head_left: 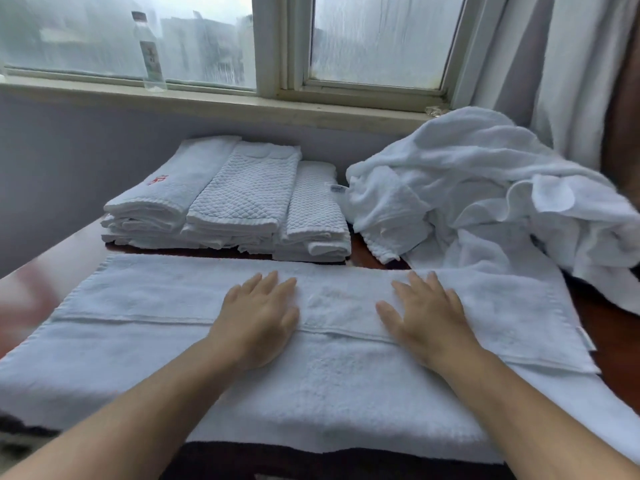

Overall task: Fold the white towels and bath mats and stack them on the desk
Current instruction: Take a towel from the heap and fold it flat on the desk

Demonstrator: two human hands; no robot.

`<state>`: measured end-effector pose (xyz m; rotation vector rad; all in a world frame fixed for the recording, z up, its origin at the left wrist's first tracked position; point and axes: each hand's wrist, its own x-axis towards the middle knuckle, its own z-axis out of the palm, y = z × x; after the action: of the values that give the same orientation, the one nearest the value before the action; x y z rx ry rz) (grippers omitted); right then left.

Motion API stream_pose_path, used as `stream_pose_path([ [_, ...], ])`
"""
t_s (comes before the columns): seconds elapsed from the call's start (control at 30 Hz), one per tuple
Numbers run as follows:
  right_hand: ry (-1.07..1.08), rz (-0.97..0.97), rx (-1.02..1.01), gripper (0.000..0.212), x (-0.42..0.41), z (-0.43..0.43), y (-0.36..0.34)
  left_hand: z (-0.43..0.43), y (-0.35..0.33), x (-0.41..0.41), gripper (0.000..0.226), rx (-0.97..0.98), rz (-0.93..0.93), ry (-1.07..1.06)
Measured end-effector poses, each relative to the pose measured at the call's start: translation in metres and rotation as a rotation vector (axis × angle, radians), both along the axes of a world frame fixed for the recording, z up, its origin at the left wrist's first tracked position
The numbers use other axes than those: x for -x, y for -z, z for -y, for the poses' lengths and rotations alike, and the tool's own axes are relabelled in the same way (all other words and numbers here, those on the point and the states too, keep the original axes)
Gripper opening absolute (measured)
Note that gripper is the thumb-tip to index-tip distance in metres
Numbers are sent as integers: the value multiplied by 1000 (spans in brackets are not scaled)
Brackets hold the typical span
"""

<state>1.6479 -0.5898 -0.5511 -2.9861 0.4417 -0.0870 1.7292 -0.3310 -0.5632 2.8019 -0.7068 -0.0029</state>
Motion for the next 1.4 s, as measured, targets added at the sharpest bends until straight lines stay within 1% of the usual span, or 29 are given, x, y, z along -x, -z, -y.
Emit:
stream_pose_path([
  [0.17,253,24,0,78,34,59,-3,110,-7,44,60,64,37,283],
  [0.23,332,-20,-36,79,49,90,-1,142,-6,55,60,88,50,360],
  [0.27,333,-35,-52,79,57,103,3,153,-3,59,59,76,59,395],
  [0.33,294,-4,-52,82,67,122,11,165,5,63,59,47,91,428],
  [0.43,265,164,-61,84,66,128,18,170,11,58,61,69,108,422],
  [0.5,256,360,-93,76,65,125,17,170,12,55,63,67,99,415],
  [0.53,228,465,-91,70,66,124,16,170,12,55,64,72,97,412],
  [0.6,102,657,-29,52,74,120,12,168,10,57,59,116,102,402],
  [0.67,-64,766,-22,35,91,115,10,164,7,59,44,224,143,426],
  [0.73,-172,726,-90,30,115,107,12,161,4,64,27,341,185,526],
  [0.77,-209,703,-99,31,127,103,15,159,1,69,20,353,185,583],
  [0.83,-290,685,-48,35,149,92,21,157,-5,75,13,292,161,661],
  [0.87,-343,666,-12,36,157,87,23,156,-9,78,14,253,150,675],
  [0.9,-389,622,24,36,165,83,25,155,-11,80,17,215,141,672],
  [0.93,-414,554,62,42,172,81,28,152,-14,83,20,183,129,665],
  [1.0,-414,408,163,67,184,81,33,141,-14,93,30,142,98,686],
  [1.03,-408,354,224,77,189,82,36,132,-12,101,40,123,116,719],
  [1.07,-401,330,279,82,193,83,39,123,-9,108,50,87,153,756],
  [1.13,-392,361,329,85,195,85,41,110,-1,121,62,-38,252,802],
  [1.2,-413,437,318,78,195,86,39,107,4,127,63,-143,327,798],
  [1.23,-432,476,300,70,194,85,36,108,4,129,59,-147,348,789],
  [1.33,-461,625,295,37,195,82,26,107,-1,133,42,-68,325,777],
  [1.37,-444,661,323,32,195,82,23,106,-3,135,38,-53,306,770],
  [1.4,-416,679,354,32,195,84,20,105,-5,137,34,-45,298,763],
])
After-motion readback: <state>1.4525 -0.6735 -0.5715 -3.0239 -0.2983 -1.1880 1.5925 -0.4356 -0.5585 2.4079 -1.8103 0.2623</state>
